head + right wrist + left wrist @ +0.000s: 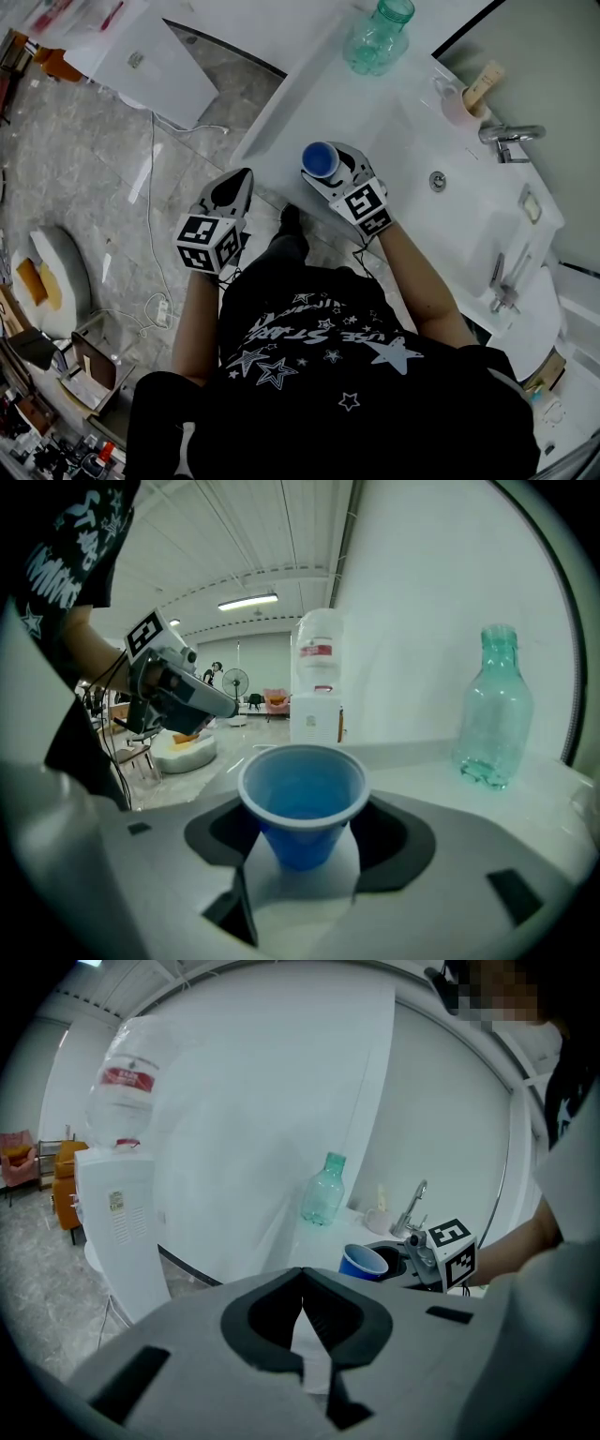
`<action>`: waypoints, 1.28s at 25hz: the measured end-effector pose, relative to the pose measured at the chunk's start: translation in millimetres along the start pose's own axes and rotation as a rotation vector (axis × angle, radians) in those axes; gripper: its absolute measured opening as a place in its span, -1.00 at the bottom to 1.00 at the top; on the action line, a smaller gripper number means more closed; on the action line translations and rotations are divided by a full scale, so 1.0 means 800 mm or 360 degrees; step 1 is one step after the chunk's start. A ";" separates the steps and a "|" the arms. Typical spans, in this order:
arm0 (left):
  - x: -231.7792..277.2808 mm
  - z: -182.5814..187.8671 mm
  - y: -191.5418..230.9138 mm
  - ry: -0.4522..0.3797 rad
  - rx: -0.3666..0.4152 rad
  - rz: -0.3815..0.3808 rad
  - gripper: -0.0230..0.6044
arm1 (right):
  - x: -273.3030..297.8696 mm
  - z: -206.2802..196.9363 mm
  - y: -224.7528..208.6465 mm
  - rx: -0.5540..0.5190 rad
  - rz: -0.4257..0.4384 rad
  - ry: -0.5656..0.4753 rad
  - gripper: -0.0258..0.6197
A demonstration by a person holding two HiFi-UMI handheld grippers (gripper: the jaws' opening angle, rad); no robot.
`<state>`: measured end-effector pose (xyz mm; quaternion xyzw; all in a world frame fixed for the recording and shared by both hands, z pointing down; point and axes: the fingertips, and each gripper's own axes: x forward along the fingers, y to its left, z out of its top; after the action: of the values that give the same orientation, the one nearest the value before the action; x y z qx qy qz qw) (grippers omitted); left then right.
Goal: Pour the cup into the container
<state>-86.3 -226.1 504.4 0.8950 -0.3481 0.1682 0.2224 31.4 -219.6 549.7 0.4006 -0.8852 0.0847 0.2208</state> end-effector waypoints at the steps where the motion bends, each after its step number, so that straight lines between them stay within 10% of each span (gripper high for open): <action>1: 0.000 0.001 0.000 0.0001 0.0002 -0.0003 -0.89 | -0.002 0.001 -0.001 0.0018 -0.0004 -0.0008 -0.02; 32: 0.072 0.127 -0.021 -0.0117 0.0242 -0.0255 -0.89 | -0.145 0.117 -0.160 0.0254 -0.0453 -0.0177 -0.04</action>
<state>-19.0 -299.3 440.0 0.9399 -0.2696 0.1427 0.1537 163.9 -257.0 410.3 0.5423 -0.8208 0.1004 0.1487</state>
